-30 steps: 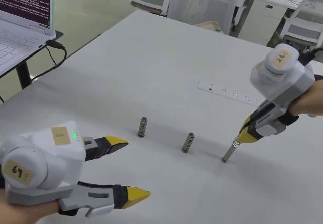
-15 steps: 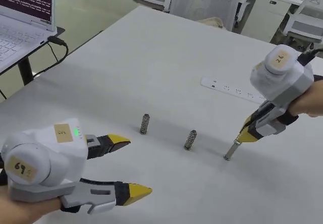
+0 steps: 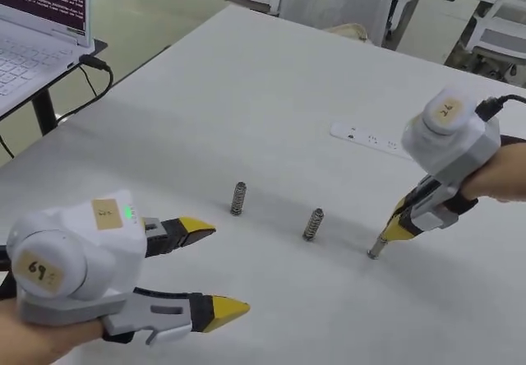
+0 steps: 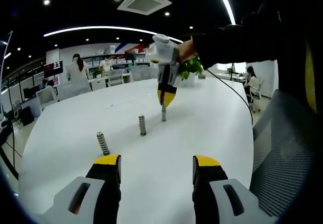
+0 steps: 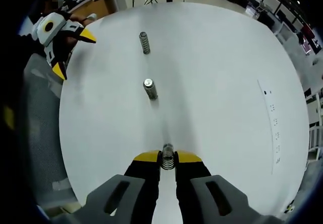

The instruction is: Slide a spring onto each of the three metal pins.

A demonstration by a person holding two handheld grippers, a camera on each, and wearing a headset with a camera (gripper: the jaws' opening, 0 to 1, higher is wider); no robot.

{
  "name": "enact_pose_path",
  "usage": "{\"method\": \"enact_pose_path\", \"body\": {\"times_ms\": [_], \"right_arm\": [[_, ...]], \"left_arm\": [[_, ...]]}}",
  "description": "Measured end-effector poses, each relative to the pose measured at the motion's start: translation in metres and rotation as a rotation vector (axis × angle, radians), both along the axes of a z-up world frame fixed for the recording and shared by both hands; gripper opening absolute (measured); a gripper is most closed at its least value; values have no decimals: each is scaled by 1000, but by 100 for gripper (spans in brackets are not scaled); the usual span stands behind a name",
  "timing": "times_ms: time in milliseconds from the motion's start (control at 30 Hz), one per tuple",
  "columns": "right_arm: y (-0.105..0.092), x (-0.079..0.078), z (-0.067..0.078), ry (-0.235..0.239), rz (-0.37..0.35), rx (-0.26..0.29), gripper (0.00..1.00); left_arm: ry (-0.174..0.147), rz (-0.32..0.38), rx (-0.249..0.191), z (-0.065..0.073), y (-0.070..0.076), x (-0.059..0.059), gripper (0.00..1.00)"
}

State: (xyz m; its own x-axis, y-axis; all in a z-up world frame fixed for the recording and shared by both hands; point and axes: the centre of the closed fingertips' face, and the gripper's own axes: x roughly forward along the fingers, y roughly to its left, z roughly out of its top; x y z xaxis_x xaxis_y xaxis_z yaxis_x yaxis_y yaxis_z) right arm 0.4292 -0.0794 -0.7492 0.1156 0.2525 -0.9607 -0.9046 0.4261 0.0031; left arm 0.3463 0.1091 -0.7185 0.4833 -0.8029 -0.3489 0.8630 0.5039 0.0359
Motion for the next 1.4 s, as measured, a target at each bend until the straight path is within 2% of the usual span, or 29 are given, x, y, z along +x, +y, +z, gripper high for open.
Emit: {"method": "enact_pose_path", "body": {"times_ms": [500, 833, 1233, 1400], "right_arm": [[3, -5, -21, 18, -3, -13, 8], [3, -10, -26, 27, 3, -27, 8], [2, -8, -28, 21, -2, -25, 9], [5, -9, -28, 18, -5, -15, 13]], "left_arm": [[-1, -1, 4, 1, 0, 0, 51], [0, -5, 5, 1, -1, 0, 51], [1, -8, 5, 2, -2, 0, 51], [2, -9, 4, 2, -2, 0, 50]]}}
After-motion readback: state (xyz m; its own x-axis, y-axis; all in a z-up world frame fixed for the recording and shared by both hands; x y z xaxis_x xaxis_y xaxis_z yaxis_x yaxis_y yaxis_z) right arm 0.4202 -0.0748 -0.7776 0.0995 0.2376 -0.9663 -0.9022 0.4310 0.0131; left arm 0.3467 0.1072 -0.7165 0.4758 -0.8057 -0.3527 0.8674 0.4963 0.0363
